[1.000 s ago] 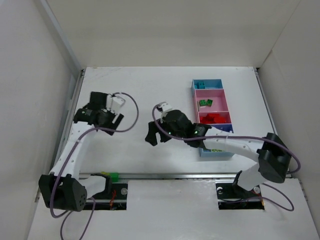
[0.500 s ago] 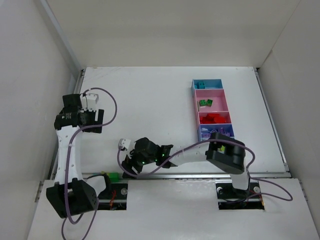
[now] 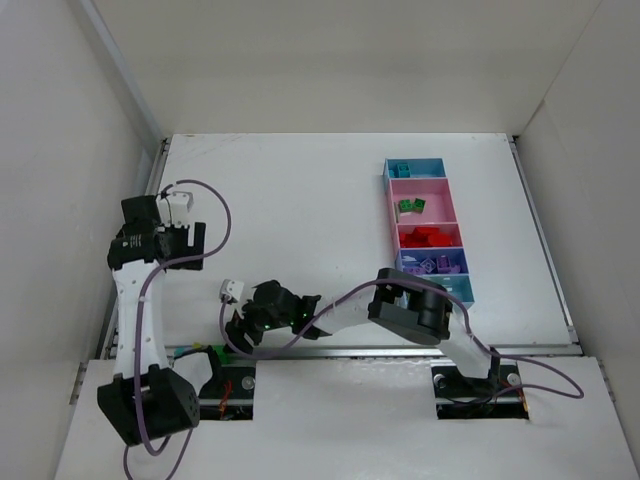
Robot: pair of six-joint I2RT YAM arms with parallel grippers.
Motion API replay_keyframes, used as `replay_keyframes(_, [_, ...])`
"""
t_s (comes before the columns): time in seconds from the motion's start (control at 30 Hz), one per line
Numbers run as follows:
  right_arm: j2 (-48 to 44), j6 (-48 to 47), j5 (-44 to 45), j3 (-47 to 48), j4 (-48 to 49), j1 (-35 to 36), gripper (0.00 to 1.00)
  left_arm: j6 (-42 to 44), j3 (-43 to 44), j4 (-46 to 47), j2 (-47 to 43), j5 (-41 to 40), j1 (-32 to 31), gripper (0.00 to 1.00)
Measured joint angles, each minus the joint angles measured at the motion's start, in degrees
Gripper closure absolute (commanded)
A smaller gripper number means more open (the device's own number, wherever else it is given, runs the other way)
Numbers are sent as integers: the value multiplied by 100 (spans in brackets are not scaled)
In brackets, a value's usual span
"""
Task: Sort the legos into containers by color
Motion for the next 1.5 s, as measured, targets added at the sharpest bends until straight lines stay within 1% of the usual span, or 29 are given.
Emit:
replay_keyframes(0.17, [0, -68, -11, -149, 234, 33, 31, 11, -7, 208, -413, 42, 0, 22])
replay_keyframes(0.27, [-7, -98, -83, -308, 496, 118, 31, 15, -81, 396, -446, 42, 0, 22])
replay_keyframes(0.47, [-125, -81, -184, -710, 942, 295, 31, 50, -275, 487, -448, 39, 0, 22])
replay_keyframes(0.63, [-109, -31, -138, -710, 896, 376, 31, 68, -365, 566, -586, 37, 0, 22])
replay_keyframes(0.87, [-87, 70, 409, -708, 938, 459, 30, 70, -398, 682, -691, 20, 0, 22])
replay_keyframes(1.07, [-87, 68, 632, -675, 938, 501, 30, 72, -470, 710, -702, -11, 0, 22])
replay_keyframes(1.2, [-236, 0, 831, -678, 664, 538, 30, 72, -470, 719, -704, -13, 0, 22])
replay_keyframes(1.3, [-415, -146, 1169, -678, 442, 492, 30, 72, -472, 721, -704, -20, 0, 22])
replay_keyframes(1.5, [-452, -269, 1274, -638, 192, 382, 30, 72, -472, 765, -704, -28, 0, 22])
